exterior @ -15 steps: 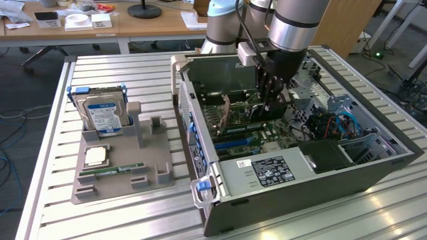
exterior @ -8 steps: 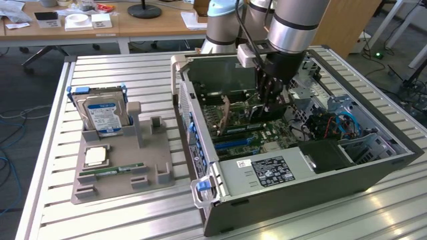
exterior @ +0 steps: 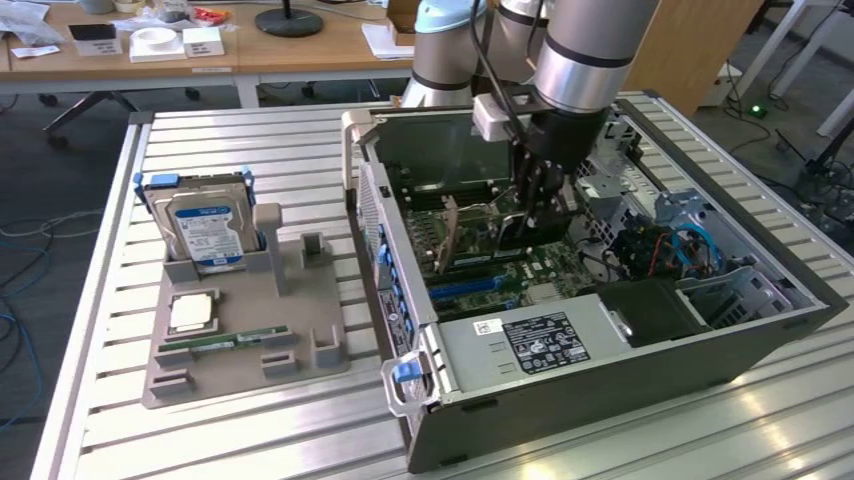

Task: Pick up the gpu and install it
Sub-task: 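Insert the gpu into the slot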

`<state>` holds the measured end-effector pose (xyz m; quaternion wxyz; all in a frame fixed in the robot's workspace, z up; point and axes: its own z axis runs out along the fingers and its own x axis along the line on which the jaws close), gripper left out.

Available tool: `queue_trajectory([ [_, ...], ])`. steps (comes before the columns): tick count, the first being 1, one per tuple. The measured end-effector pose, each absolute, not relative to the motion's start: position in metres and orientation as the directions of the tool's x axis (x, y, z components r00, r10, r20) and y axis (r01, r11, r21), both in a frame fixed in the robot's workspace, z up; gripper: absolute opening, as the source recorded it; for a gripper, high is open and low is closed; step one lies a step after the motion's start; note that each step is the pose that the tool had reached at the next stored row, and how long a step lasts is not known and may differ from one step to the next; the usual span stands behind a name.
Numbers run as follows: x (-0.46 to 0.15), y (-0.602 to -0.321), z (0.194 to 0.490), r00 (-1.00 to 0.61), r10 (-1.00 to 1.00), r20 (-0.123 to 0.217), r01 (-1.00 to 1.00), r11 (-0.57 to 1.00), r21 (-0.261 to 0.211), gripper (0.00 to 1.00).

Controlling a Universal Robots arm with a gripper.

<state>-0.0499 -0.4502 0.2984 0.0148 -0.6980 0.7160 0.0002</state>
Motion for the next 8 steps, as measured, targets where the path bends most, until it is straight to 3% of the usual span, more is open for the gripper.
queue_trajectory([
  [8,-0.0498,-0.4501,0.2965,-0.025,-0.999,-0.022,-0.999,0.026,-0.021,0.27],
])
